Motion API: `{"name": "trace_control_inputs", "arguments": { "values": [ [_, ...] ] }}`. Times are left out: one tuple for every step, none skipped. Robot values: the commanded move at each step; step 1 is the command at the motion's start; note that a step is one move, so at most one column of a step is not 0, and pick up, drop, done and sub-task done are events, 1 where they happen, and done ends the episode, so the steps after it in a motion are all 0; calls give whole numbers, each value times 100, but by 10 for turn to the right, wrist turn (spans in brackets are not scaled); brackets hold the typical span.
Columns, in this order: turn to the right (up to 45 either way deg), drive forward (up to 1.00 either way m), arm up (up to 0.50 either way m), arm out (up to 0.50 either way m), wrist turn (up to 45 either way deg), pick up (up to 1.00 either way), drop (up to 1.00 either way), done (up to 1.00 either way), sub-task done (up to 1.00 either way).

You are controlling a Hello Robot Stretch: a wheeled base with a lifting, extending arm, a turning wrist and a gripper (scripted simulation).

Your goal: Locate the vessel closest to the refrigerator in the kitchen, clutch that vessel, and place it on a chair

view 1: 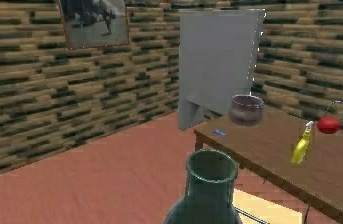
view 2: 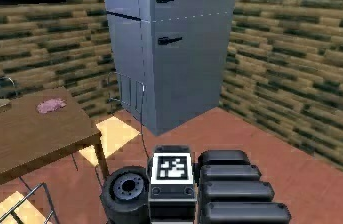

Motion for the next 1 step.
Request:
{"name": "trace_control_inputs", "arguments": {
  "values": [
    [390,0,0,0,0,0,0,0,0]
  ]
}}
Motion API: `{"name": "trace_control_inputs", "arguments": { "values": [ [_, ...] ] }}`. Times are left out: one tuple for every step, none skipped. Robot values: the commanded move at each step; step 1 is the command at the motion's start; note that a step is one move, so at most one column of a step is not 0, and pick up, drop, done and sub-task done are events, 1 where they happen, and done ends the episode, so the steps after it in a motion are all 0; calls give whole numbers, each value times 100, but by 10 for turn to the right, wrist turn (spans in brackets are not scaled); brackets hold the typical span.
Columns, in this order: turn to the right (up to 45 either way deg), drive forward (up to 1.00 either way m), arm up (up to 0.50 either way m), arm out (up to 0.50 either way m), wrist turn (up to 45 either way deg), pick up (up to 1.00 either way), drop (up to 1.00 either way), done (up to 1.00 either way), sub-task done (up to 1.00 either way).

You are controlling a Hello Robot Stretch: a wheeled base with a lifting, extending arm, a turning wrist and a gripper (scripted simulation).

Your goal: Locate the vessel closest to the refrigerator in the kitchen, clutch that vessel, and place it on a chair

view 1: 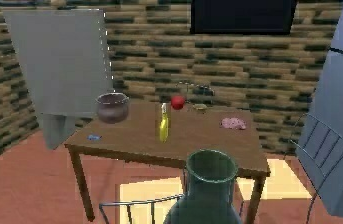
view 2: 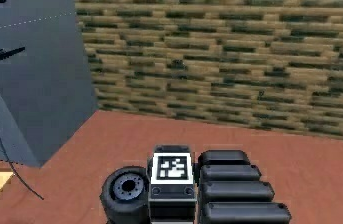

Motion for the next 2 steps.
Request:
{"name": "trace_control_inputs", "arguments": {
  "values": [
    [-450,0,0,0,0,0,0,0,0],
    [-300,0,0,0,0,0,0,0,0]
  ]
}}
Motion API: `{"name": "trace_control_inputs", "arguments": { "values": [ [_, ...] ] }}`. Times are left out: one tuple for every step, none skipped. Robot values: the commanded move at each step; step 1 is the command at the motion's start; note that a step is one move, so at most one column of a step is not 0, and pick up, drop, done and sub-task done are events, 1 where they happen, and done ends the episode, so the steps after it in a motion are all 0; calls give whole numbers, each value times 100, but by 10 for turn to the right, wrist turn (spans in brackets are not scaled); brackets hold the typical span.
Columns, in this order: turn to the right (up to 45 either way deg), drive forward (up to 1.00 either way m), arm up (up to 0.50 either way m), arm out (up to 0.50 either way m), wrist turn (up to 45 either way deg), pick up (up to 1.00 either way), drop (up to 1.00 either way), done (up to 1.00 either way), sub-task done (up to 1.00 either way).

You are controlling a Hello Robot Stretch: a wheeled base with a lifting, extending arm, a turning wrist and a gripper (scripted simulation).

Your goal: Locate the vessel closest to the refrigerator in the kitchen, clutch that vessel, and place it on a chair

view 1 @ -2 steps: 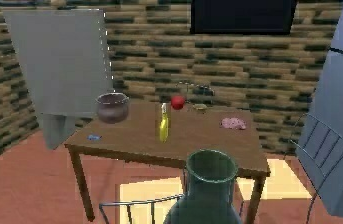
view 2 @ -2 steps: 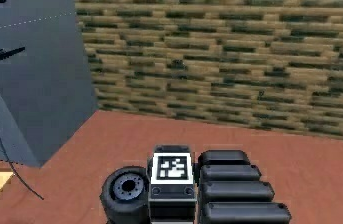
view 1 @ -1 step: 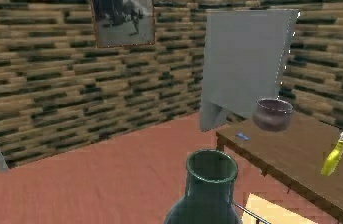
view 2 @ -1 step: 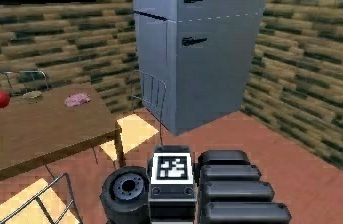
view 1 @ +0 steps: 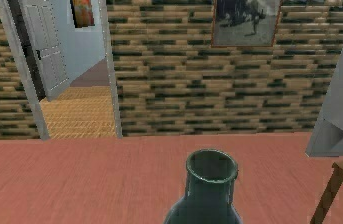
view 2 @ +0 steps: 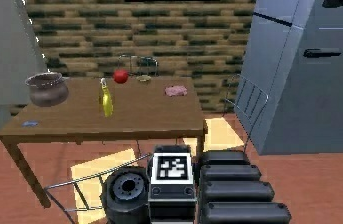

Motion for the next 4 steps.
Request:
{"name": "trace_control_inputs", "arguments": {
  "values": [
    [-30,0,0,0,0,0,0,0,0],
    [0,0,0,48,0,0,0,0,0],
    [0,0,0,0,390,0,0,0,0],
    [0,0,-38,0,0,0,0,0,0]
  ]
}}
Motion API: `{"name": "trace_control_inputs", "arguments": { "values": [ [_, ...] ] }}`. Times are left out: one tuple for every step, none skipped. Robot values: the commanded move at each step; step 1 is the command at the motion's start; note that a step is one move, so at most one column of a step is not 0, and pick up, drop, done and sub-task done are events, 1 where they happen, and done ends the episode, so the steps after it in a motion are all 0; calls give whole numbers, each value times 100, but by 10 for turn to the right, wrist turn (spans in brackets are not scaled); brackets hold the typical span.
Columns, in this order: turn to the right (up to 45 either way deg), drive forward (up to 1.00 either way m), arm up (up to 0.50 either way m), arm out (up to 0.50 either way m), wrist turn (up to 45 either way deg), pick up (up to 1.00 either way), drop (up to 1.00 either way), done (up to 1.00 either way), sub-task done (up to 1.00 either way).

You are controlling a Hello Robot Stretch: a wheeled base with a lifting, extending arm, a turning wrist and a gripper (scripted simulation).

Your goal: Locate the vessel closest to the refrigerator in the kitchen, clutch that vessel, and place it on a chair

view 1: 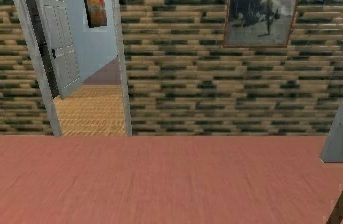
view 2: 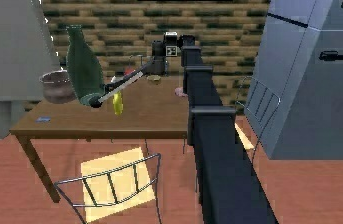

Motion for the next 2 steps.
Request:
{"name": "trace_control_inputs", "arguments": {
  "values": [
    [0,0,-50,0,0,0,0,0,0],
    [0,0,0,0,0,0,100,0,0]
  ]
}}
